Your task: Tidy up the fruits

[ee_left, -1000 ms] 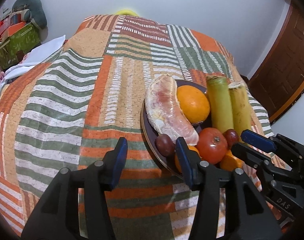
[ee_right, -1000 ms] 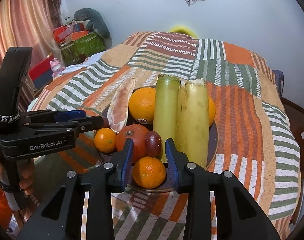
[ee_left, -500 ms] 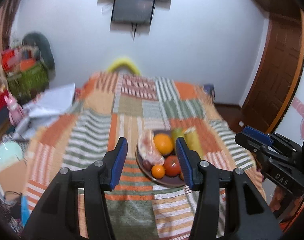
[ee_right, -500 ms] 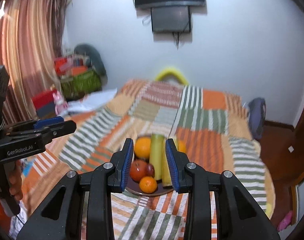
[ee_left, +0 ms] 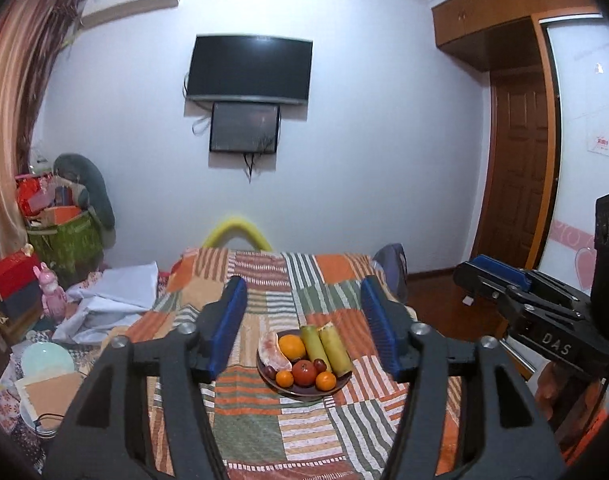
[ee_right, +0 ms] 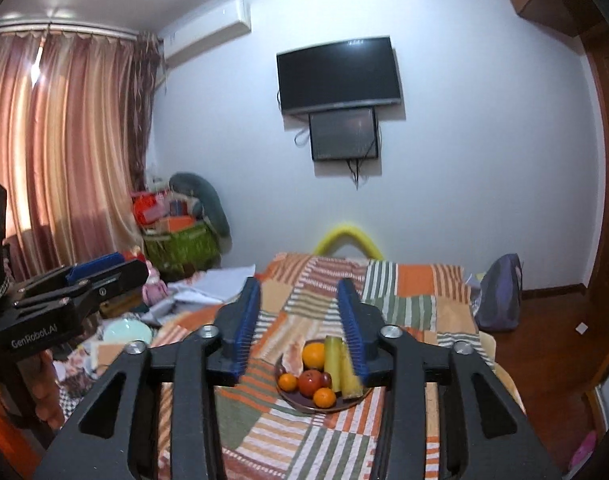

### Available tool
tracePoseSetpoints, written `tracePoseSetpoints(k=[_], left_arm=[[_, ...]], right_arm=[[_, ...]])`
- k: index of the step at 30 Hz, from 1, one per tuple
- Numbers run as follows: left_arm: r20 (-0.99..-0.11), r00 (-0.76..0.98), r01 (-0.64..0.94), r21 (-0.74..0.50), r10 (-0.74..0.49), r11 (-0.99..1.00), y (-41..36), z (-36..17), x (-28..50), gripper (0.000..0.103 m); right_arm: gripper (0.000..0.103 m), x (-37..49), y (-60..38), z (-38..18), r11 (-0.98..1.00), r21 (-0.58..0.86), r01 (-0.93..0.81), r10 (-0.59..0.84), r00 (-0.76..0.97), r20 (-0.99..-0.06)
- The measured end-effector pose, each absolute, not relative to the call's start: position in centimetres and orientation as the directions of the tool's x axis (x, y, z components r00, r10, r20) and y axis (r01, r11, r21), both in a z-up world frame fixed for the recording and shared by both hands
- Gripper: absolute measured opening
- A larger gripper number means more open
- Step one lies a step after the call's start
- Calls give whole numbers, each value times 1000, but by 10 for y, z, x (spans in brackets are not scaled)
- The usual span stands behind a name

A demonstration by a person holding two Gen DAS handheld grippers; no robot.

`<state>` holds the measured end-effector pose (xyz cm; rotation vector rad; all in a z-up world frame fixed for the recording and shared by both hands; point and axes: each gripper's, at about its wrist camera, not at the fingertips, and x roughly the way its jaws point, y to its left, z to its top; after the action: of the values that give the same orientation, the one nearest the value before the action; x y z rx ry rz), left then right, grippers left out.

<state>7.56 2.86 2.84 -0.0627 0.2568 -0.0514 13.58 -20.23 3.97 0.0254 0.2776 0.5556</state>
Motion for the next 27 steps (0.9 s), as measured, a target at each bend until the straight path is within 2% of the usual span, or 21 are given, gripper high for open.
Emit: tracePoseSetpoints(k=[4,8,9,11,12,14,18,20,27], left_arm=[[-212,976,39,-55,-49,998,24,35,51,65],[-198,979,36,-52,-46,998,18,35,35,72],[-198,979,35,-51,-44,998,16,35,34,75],[-201,979,35,-46,-43,998,14,33,34,87],[-201,979,33,-43,-41,999,13,32,32,89],[-200,979,26,-33,-32,999,10,31,32,92],[-195,980,21,-26,-25,999,8,29,26,98],[-191,981,14,-26,-18,1000,7,29,24,99],[-191,982,5,-32,-11,999,8,27,23,102]], right_arm=[[47,124,-205,41,852,85,-517,522,823,-223],[64,115,-205,39,862,69,-501,504,840,-198],[65,114,-205,39,863,70,-501,504,841,-195],[68,113,-204,37,863,70,-500,503,842,-196],[70,111,-203,37,865,68,-496,499,844,-196],[83,108,-204,36,873,67,-483,486,853,-191],[88,104,-205,36,882,72,-466,471,864,-179],[97,100,-205,35,887,72,-456,462,870,-175],[102,88,-213,29,900,62,-432,436,886,-157]])
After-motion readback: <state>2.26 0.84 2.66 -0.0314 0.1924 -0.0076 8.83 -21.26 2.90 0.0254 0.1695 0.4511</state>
